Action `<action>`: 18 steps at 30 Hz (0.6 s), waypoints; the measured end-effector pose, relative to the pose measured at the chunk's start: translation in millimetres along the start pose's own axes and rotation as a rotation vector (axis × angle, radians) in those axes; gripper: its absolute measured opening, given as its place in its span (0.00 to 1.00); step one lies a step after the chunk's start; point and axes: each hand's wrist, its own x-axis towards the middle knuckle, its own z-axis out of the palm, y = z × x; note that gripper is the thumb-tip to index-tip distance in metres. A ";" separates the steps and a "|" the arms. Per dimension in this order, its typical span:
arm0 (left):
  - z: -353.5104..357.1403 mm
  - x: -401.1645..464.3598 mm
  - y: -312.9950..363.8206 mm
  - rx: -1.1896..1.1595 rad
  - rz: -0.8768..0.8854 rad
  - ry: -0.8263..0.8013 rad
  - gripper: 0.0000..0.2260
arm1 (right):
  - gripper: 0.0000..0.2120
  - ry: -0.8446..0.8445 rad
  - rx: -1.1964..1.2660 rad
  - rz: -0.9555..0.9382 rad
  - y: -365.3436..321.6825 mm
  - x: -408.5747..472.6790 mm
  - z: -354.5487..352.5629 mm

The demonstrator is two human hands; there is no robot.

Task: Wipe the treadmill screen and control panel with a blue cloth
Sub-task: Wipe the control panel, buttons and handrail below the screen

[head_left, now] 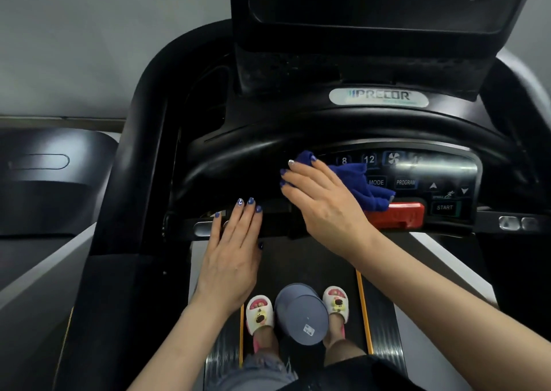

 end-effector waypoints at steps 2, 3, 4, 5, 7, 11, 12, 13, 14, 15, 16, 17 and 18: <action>0.1 -0.7 -0.5 -0.001 0.000 -0.005 0.27 | 0.19 -0.056 0.007 -0.033 -3.5 -14.8 3.7; 0.0 -2.3 -1.3 -0.002 -0.004 -0.011 0.27 | 0.19 -0.064 0.016 -0.040 -4.5 -20.5 4.8; -0.3 -4.4 -2.5 -0.003 -0.010 -0.019 0.26 | 0.19 -0.060 0.026 -0.047 -5.3 -24.2 5.1; -0.9 -7.1 -4.1 -0.005 -0.019 -0.026 0.26 | 0.19 -0.052 0.035 -0.052 -5.7 -26.0 4.5; -2.2 -13.8 -8.1 -0.005 -0.047 -0.038 0.26 | 0.17 -0.033 0.052 -0.060 -5.8 -26.0 2.2; -2.4 -29.6 -21.0 -0.001 -0.116 -0.048 0.27 | 0.14 0.053 0.107 0.003 -9.9 -23.0 3.6; -1.3 -33.1 -23.9 -0.006 -0.128 -0.045 0.27 | 0.14 0.093 0.119 0.021 -14.6 -23.2 5.7; -0.2 -36.2 -26.1 -0.013 -0.137 -0.045 0.27 | 0.13 0.128 0.134 0.024 -21.5 -24.1 8.6; 1.1 -40.1 -27.9 -0.021 -0.147 -0.049 0.28 | 0.12 0.152 0.154 0.014 -30.6 -25.1 13.3; 2.1 -42.2 -28.0 -0.032 -0.151 -0.050 0.28 | 0.12 0.166 0.172 0.004 -38.8 -26.2 16.9; 2.8 -44.1 -27.7 -0.046 -0.156 -0.050 0.28 | 0.11 0.167 0.185 0.001 -45.8 -27.1 21.1; 3.5 -45.8 -27.5 -0.058 -0.167 -0.052 0.28 | 0.10 0.163 0.193 0.010 -51.2 -26.9 25.6; 4.2 -47.2 -27.8 -0.066 -0.182 -0.056 0.28 | 0.10 0.158 0.191 0.027 -54.9 -25.8 30.3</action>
